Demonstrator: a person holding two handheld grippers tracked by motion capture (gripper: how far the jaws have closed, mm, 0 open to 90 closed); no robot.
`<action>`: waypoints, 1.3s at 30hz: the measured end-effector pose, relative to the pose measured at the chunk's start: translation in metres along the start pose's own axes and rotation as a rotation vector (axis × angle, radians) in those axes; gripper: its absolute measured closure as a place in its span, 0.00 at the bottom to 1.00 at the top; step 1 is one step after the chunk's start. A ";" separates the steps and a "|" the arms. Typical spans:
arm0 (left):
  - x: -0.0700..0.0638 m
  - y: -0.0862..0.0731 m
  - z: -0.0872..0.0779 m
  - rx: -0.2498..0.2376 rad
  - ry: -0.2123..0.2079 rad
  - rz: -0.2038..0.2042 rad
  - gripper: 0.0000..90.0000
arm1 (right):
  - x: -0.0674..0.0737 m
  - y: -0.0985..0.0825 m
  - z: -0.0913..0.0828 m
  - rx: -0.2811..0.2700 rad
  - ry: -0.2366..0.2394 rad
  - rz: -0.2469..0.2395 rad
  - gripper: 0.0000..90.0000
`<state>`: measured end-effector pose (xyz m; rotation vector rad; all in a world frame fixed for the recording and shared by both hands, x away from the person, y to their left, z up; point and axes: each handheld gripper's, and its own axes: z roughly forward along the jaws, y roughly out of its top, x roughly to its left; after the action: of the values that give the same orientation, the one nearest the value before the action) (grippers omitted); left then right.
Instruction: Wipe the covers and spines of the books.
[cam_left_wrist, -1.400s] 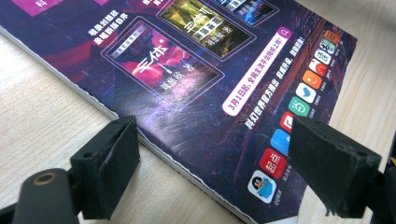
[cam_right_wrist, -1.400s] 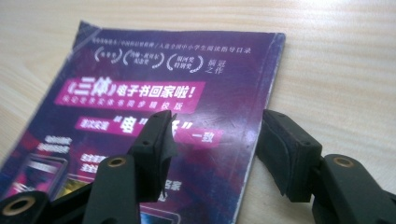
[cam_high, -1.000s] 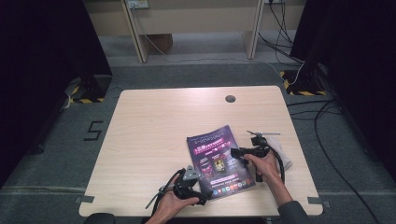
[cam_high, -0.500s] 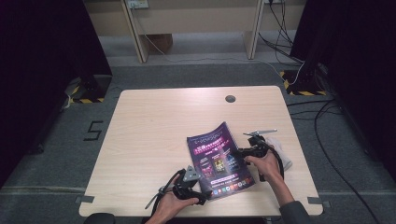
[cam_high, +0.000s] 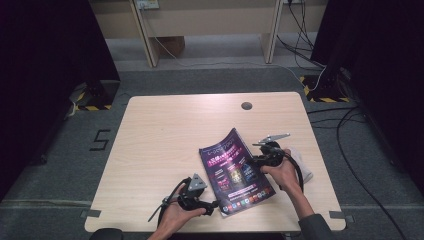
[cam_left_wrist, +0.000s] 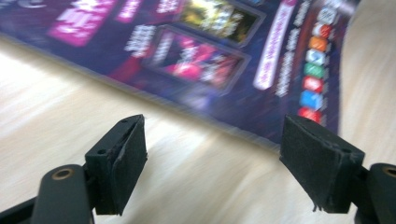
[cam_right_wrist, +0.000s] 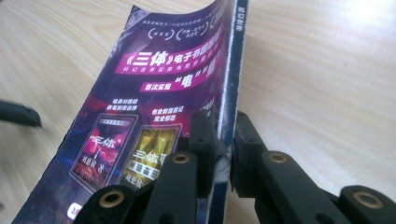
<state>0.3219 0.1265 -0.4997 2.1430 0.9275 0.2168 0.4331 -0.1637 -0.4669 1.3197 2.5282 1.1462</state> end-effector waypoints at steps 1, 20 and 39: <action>0.004 -0.001 -0.003 0.000 0.012 -0.010 0.25 | 0.002 0.003 0.000 0.003 -0.012 -0.020 0.92; 0.023 -0.018 -0.019 0.055 0.054 -0.016 0.24 | 0.027 0.071 -0.017 0.134 -0.185 -0.248 0.94; 0.026 -0.020 -0.018 0.083 0.051 -0.025 0.24 | 0.069 0.138 -0.038 0.191 -0.436 -0.457 0.94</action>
<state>0.3216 0.1636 -0.5056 2.2097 1.0080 0.2245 0.4693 -0.0872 -0.3328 0.8288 2.4527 0.4786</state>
